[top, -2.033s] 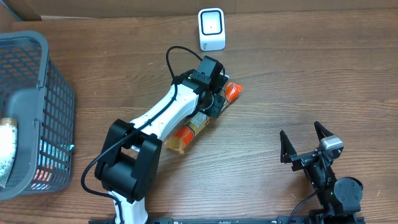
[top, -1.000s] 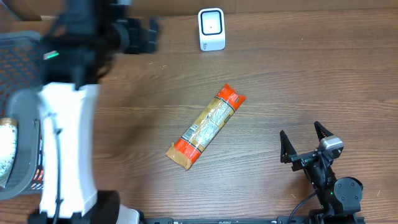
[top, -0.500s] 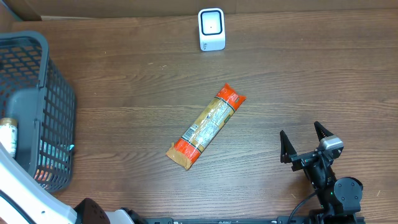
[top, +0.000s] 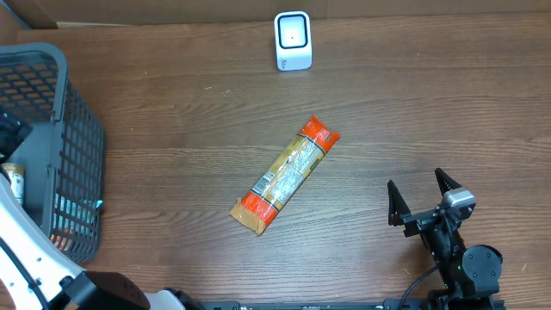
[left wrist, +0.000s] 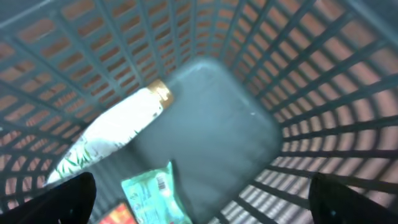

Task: Scan the item barcode
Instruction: 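Release the spaghetti and move the left gripper back to the basket, then grasp the white tube with the left gripper inside the basket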

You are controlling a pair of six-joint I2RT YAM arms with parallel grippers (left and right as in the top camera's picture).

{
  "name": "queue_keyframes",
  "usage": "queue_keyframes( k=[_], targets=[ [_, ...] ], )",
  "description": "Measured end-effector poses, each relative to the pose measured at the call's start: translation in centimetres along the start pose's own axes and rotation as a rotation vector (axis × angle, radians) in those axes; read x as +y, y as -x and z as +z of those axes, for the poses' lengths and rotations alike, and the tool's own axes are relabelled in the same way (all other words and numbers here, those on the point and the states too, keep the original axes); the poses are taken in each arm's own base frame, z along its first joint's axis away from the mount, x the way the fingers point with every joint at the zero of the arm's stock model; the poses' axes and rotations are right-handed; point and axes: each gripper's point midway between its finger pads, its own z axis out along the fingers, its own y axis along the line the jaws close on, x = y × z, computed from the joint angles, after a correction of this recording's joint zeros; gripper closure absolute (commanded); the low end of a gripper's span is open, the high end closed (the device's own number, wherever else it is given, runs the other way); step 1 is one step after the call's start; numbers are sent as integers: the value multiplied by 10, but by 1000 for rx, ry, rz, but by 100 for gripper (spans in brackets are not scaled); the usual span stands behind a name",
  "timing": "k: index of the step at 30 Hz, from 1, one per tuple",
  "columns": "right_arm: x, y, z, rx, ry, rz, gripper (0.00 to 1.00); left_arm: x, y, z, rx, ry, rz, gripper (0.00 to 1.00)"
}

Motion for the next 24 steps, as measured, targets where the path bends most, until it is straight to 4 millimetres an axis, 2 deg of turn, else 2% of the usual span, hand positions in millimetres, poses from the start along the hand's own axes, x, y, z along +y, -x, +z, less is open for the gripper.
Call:
queue_keyframes(
  k=[7, 13, 18, 24],
  targets=[
    [0, 0, 0, 0, 0, 0, 0, 17, -8, 29, -2, 27, 169, 0],
    [0, 0, 0, 0, 0, 0, 0, 27, -2, 58, -5, 47, 297, 0],
    [0, 0, 0, 0, 0, 0, 0, 39, -16, 91, 73, 58, 431, 0],
    [0, 0, 0, 0, 0, 0, 0, 65, -29, 118, 140, 79, 472, 2]
  ],
)
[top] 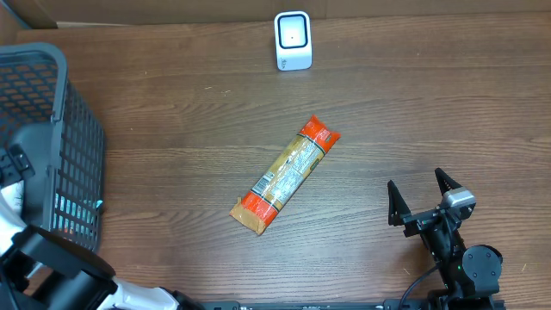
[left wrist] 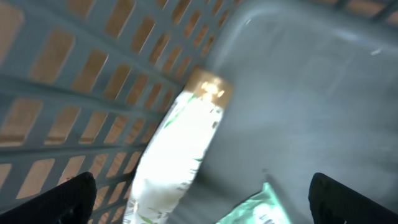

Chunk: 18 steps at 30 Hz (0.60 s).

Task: Scan the item barcode
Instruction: 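Grasp the white tube with the left gripper inside the basket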

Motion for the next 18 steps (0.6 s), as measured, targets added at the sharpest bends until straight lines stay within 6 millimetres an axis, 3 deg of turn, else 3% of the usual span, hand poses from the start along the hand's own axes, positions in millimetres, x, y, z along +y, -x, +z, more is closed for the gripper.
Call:
queue_keyframes(
  k=[8, 18],
  targets=[
    [0, 0, 0, 0, 0, 0, 0, 16, -24, 26, 76, -1, -8, 6],
    [0, 0, 0, 0, 0, 0, 0, 9, -51, 60, 186, -29, 83, 8]
  ],
)
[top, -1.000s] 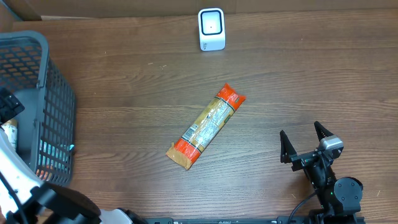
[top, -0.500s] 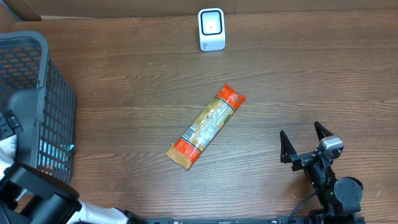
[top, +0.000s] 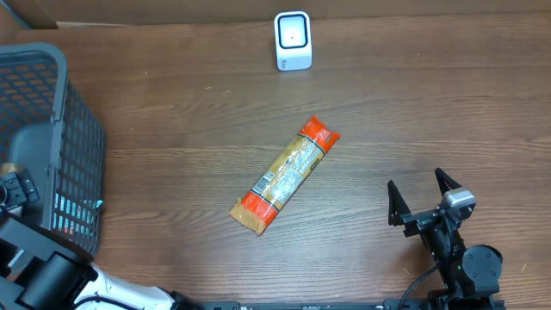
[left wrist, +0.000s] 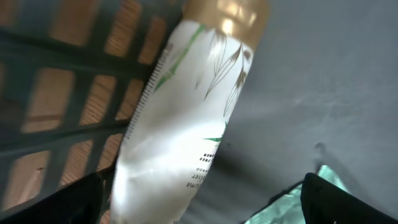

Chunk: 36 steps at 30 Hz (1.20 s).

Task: Scan the item barcode
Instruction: 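Grasp the white tube with the left gripper inside the basket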

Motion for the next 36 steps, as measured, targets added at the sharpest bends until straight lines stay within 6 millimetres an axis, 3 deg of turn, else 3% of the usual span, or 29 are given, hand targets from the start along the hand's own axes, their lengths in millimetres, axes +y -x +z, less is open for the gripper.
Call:
queue_keyframes(
  k=[14, 17, 19, 24, 25, 33, 36],
  targets=[
    [0, 0, 0, 0, 0, 0, 0, 2, -15, 35, 86, 30, 25, 12],
    [0, 0, 0, 0, 0, 0, 0, -1, -22, 45, 115, 23, 28, 21],
    [0, 0, 0, 0, 0, 0, 0, -1, -22, 45, 116, 19, 18, 34],
    [0, 0, 0, 0, 0, 0, 0, -1, -24, 48, 122, 20, -3, 91],
    [0, 0, 0, 0, 1, 0, 0, -2, -24, 48, 122, 16, -8, 96],
    [0, 0, 0, 0, 0, 0, 0, -6, -23, 49, 133, 27, 6, 96],
    [0, 0, 0, 0, 1, 0, 0, -17, -16, 46, 131, 20, 23, 96]
  ],
)
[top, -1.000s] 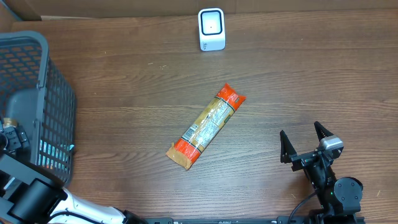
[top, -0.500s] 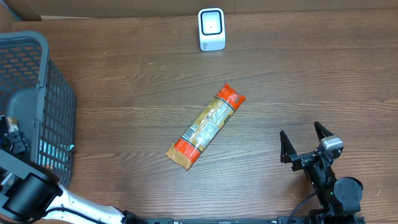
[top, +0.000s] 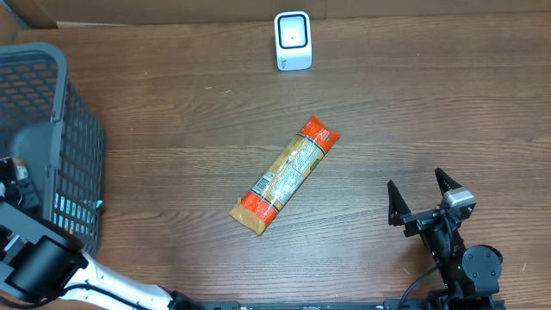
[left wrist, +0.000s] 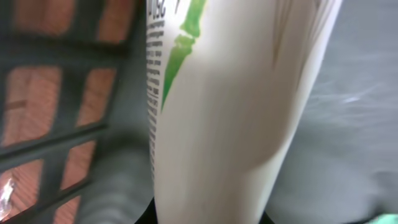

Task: Scan the item barcode
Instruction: 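Grasp the white tube with the left gripper inside the basket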

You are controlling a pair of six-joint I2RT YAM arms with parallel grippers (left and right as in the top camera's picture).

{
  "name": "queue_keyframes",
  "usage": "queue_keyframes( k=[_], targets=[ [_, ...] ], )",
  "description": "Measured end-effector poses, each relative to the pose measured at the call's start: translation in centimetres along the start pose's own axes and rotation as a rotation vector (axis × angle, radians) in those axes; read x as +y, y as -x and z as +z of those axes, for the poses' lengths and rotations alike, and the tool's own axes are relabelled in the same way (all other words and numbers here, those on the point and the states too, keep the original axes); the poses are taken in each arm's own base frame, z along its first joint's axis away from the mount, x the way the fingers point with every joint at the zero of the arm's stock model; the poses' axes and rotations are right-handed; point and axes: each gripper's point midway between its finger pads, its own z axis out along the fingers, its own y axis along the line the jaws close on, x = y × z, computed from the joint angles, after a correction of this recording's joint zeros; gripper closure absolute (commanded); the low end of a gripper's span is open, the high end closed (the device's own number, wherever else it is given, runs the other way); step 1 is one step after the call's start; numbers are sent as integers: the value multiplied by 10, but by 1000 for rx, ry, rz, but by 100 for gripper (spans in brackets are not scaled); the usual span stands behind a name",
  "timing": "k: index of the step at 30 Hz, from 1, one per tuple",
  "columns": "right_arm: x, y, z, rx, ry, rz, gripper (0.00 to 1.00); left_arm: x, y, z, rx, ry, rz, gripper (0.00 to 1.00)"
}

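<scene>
A white tube (left wrist: 236, 124) with green leaf print and small black text fills the left wrist view. It lies against the basket's wall. My left gripper (left wrist: 208, 219) is low inside the grey basket (top: 60, 95), its dark fingers pressed to both sides of the tube, shut on it. The arm hides the tube in the overhead view. The white scanner (top: 293, 40) stands at the table's far edge. My right gripper (top: 422, 200) rests open near the front right, holding nothing.
An orange and tan snack packet (top: 287, 175) lies slantwise in the middle of the table. A scrap of green packet (left wrist: 388, 214) shows in the basket at the lower right of the left wrist view. The basket's grid wall (left wrist: 43, 112) is close on the left.
My left gripper has gone down onto the white tube. Its fingers were wide apart at the frame's corners and now lie against the tube's sides. The right arm has not moved.
My left gripper looked down into the basket, open, at a white gold-capped tube and a green packet. At each later moment it was closer to the tube, still open. Now it is shut on the tube's body. The snack packet and right arm stayed put.
</scene>
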Motion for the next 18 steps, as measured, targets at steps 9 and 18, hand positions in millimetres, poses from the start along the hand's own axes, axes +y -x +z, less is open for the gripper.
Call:
queue_keyframes(
  k=[9, 18],
  targets=[
    [0, 0, 0, 1, 0, 1, 0, -60, 51, -41, -126, -31, 106, 96],
    [0, 0, 0, 1, 0, 1, 0, -27, 96, -207, -528, 60, -48, 96]
  ],
)
